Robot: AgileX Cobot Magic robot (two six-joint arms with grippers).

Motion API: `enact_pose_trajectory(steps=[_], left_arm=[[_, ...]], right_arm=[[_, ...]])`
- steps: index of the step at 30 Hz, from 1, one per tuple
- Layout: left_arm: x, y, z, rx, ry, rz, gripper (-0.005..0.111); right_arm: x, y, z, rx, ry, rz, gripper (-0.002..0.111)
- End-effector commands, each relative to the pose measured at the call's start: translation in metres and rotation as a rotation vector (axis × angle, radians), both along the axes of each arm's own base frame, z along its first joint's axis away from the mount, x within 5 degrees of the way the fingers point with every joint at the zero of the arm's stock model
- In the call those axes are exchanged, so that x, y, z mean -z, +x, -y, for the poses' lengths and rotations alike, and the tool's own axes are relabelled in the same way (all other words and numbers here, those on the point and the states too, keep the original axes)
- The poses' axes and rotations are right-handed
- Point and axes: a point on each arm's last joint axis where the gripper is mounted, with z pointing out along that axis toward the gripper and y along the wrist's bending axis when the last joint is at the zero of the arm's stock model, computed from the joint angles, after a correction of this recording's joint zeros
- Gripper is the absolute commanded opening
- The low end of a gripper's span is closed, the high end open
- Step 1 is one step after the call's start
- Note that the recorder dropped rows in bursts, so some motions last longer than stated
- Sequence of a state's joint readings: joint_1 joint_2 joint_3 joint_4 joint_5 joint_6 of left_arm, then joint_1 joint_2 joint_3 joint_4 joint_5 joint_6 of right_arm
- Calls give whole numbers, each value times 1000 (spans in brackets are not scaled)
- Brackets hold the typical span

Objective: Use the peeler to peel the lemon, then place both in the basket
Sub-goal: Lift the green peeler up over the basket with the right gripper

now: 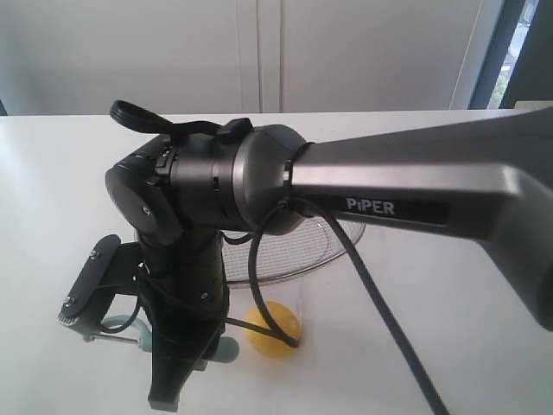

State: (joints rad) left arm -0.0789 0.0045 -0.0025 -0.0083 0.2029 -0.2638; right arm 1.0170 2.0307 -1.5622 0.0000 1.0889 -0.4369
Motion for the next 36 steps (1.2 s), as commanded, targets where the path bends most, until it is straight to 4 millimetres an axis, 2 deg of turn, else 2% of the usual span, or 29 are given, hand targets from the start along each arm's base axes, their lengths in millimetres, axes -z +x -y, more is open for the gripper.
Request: enact_pose_trajectory(steps=[1,12,23,28,36], left_arm=[[1,0,0,4,-4,3,0],[1,0,0,4,-4,3,0],[1,0,0,4,-4,3,0],[1,0,0,4,-4,3,0],[1,0,0,4,-4,3,0]], right_arm=[[-6,-2,5,-4,-27,-16,0],[-9,-4,7,75,-50,-37,0],[-50,-2,17,90,14,68,0],[-74,10,36,161,55,112,0],[-113,27,77,269,107,153,0]])
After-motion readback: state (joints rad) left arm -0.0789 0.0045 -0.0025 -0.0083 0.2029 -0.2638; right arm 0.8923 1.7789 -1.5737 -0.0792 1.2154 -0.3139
